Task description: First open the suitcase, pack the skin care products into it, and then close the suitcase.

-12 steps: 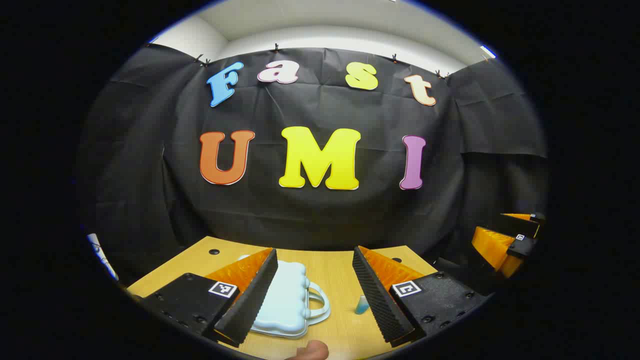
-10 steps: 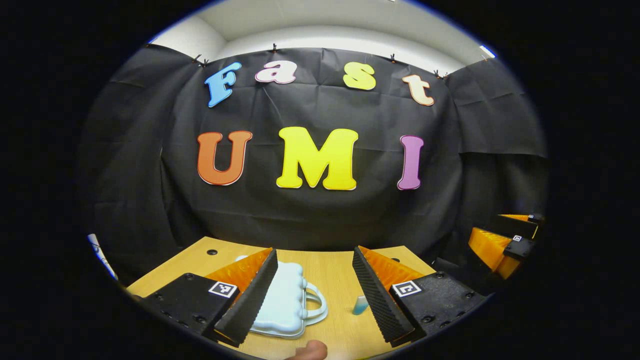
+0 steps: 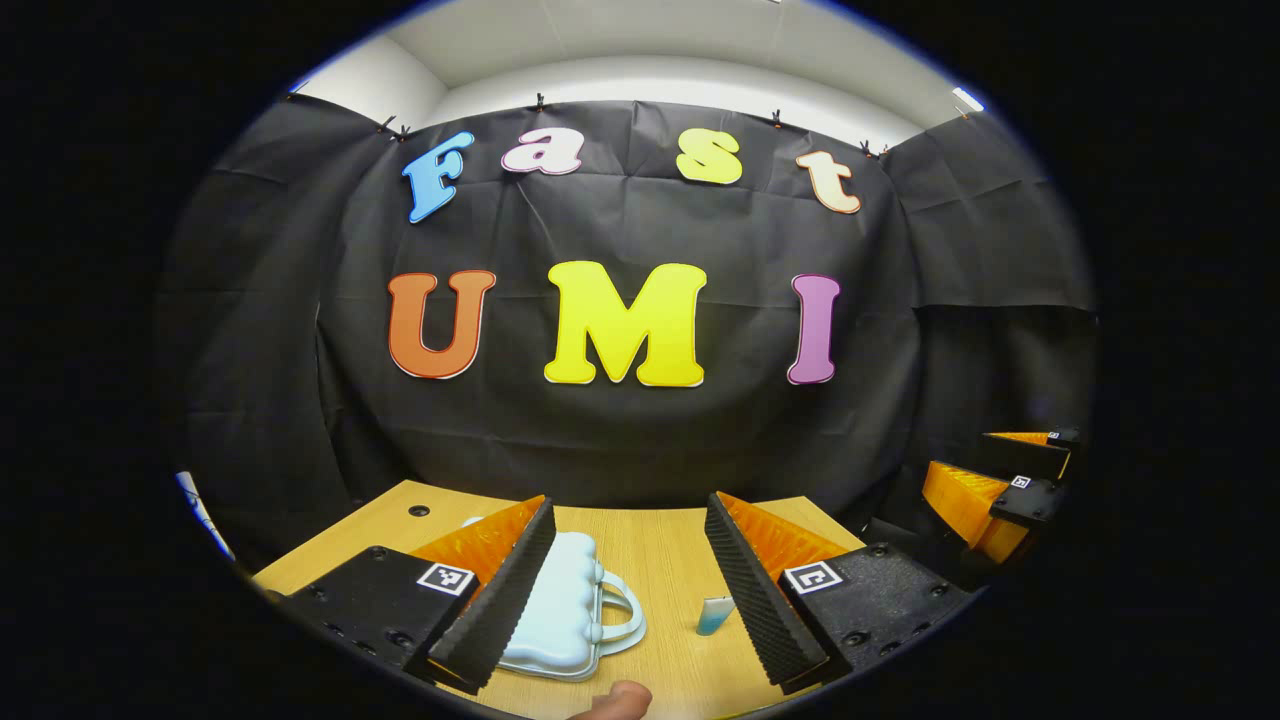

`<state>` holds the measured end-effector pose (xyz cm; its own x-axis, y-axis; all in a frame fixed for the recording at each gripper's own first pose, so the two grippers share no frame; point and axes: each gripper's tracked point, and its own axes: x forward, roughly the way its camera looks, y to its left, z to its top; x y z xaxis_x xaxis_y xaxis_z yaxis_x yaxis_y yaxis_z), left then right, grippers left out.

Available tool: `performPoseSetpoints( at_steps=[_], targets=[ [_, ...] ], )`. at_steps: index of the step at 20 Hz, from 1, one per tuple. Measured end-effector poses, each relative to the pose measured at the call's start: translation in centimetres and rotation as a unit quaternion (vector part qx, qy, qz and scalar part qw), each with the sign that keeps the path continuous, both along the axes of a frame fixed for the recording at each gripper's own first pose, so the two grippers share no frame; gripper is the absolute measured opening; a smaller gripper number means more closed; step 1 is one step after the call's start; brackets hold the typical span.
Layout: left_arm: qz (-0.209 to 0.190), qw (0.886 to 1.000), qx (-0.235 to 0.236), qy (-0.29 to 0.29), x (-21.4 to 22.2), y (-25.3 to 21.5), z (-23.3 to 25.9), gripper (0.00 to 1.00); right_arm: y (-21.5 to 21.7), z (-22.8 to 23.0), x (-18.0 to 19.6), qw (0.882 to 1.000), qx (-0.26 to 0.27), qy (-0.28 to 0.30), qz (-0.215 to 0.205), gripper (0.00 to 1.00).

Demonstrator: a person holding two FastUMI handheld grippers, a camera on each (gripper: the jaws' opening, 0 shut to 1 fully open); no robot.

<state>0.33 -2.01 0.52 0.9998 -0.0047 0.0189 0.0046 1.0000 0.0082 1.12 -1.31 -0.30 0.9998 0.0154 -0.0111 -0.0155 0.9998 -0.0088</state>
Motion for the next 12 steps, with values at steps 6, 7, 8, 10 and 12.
performPoseSetpoints(
  at_steps=[6,7,8,10,12],
  targets=[
    [0.003,1.0,0.005,0.005,0.0,-0.5,-0.6,0.96,-0.3,-0.3,0.1,1.0,-0.001,0.003,0.006,0.81],
    [0.002,1.0,0.006,0.006,0.0,-0.6,-0.7,0.96,-0.5,-0.4,0.2,1.0,0.0,0.004,0.006,0.81],
    [0.003,1.0,0.009,0.006,0.1,-0.6,-0.7,0.96,-0.6,-0.5,0.2,1.0,0.001,0.005,0.006,0.81],
    [0.007,1.0,0.016,0.012,0.3,-0.5,-1.3,0.96,-0.8,-0.6,0.4,1.0,0.0,0.007,0.005,0.81],
    [0.018,0.999,0.036,0.029,0.8,0.1,-2.6,0.96,-1.3,-0.9,0.6,1.0,-0.002,0.009,0.001,0.81]
  ],
)
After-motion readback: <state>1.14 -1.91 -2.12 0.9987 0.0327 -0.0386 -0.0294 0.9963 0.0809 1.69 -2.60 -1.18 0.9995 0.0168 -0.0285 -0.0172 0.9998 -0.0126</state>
